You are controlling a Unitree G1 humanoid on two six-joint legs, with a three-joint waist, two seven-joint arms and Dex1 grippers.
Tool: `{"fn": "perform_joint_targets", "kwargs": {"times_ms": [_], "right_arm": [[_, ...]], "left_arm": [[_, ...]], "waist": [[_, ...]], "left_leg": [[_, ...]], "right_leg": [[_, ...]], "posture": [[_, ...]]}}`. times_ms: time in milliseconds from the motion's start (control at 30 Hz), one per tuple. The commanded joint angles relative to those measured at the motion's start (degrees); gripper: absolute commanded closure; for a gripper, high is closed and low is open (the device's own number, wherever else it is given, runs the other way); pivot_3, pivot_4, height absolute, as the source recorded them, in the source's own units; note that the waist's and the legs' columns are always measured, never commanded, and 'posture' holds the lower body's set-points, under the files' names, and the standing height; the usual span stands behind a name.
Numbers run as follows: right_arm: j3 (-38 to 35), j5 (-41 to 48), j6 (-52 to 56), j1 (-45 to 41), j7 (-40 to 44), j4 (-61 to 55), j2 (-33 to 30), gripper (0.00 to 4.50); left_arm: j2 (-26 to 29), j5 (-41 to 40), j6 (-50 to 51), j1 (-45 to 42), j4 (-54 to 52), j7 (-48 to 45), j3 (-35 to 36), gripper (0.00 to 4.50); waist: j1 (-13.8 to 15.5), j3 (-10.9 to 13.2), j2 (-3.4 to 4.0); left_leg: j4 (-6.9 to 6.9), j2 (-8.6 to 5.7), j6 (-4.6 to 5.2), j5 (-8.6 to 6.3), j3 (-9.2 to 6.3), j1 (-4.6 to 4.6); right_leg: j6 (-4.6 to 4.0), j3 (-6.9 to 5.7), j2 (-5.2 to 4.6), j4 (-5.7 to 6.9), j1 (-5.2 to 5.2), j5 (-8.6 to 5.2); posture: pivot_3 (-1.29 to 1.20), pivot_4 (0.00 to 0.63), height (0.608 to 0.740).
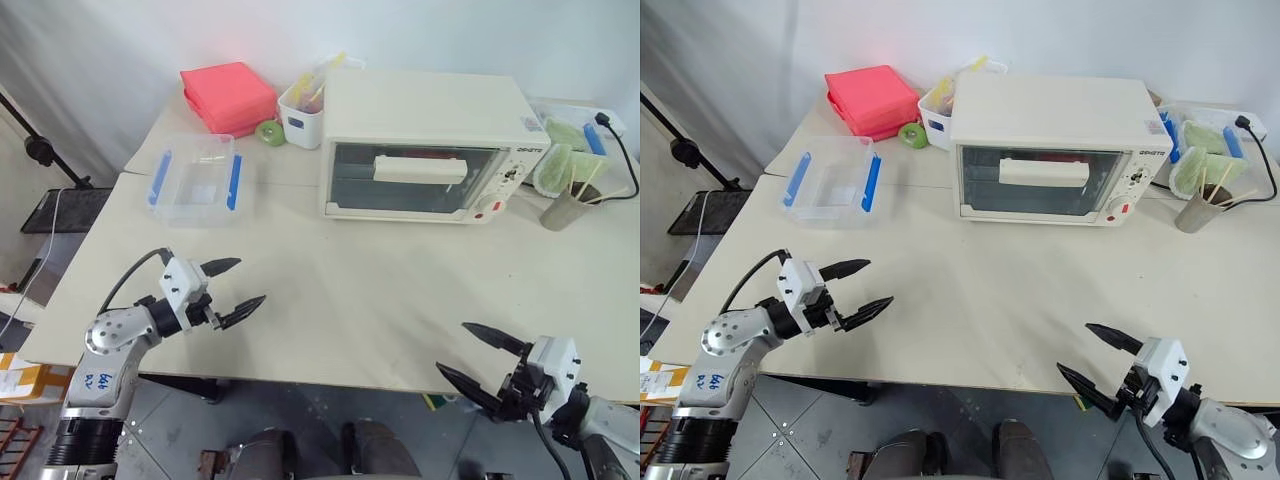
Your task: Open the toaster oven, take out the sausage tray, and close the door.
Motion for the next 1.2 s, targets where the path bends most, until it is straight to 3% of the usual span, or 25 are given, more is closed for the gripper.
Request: {"fn": "perform_joint_targets", "kwargs": {"times_ms": [33,267,400,567,700,900,1033,1200], "right_arm": [[-1.1,3.3,1.6,-1.5,-0.6,-1.3,-0.1,0.00],[-2.7,11.7,14.5,-19.0,-6.6,1.1,-3.7,0.00],[-1.8,10.8,16.5,-28.2,-6.8,6.6,-4.9,0.00],[0.6,6.9,15.4,-44.7,-9.0,18.3,-3.0,0.00],[2.5,4.3,13.2,-51.6,-8.1,23.0,-1.4,0.00],[4.7,4.8,14.0,-54.1,-5.4,21.1,0.0,0.00],[5.9,5.3,15.2,-51.2,-2.4,16.5,-1.1,0.00],[7.1,-0.3,7.8,-43.8,3.2,13.3,-4.6,0.00]], "left_arm": [[0.4,-1.1,0.8,-1.4,-0.5,-0.6,0.3,0.03],[3.4,-17.7,14.9,-6.1,-2.6,-9.0,5.1,0.03],[4.1,-17.6,14.8,-8.2,-3.1,-10.9,4.3,0.03],[0.9,-18.0,15.6,-10.9,-4.6,-8.6,2.7,0.03],[-0.6,-17.8,16.3,-10.7,-5.6,-7.5,2.4,0.03],[-1.6,-17.6,16.6,-10.2,-5.8,-6.3,2.2,0.03],[-2.0,-17.6,17.2,-10.6,-5.3,-5.0,2.5,0.03],[-1.9,-18.4,18.6,-13.7,-3.1,-3.6,3.8,0.03]], "waist": [[0.0,0.0,0.00],[-0.3,0.0,0.00],[-0.1,0.0,0.01],[-0.1,0.0,0.02],[-0.2,0.1,0.09],[-0.2,0.1,0.10],[-0.7,0.1,0.11],[-1.3,0.1,0.13]], "left_leg": [[0.00,0.00,0.00,0.00,0.00,0.00],[0.09,0.01,-0.07,0.04,0.00,-0.02],[0.13,0.01,-0.06,0.05,0.00,-0.07],[0.29,0.01,0.01,0.06,-0.02,-0.23],[0.44,0.04,0.03,0.06,-0.01,-0.26],[0.44,0.15,0.02,0.05,-0.01,-0.29],[0.46,0.19,0.01,0.05,0.01,-0.29],[0.45,0.42,-0.12,0.02,0.04,-0.27]], "right_leg": [[0.00,0.00,0.00,0.00,0.00,0.00],[0.00,0.00,0.00,0.19,-0.10,0.00],[0.00,-0.11,-0.01,0.16,-0.13,0.00],[0.00,-0.20,-0.02,0.12,-0.14,0.00],[0.01,-0.21,0.01,0.21,-0.15,0.01],[0.01,-0.36,0.05,0.22,-0.20,0.01],[0.01,-0.44,0.04,0.22,-0.20,0.01],[-0.13,-1.09,0.03,0.19,-0.21,0.07]], "posture": [[0.00,0.150,0.740],[0.00,0.150,0.740],[0.00,0.150,0.740],[0.00,0.150,0.740],[0.00,0.150,0.740],[0.00,0.150,0.740],[0.00,0.150,0.740],[0.00,0.150,0.740]]}}
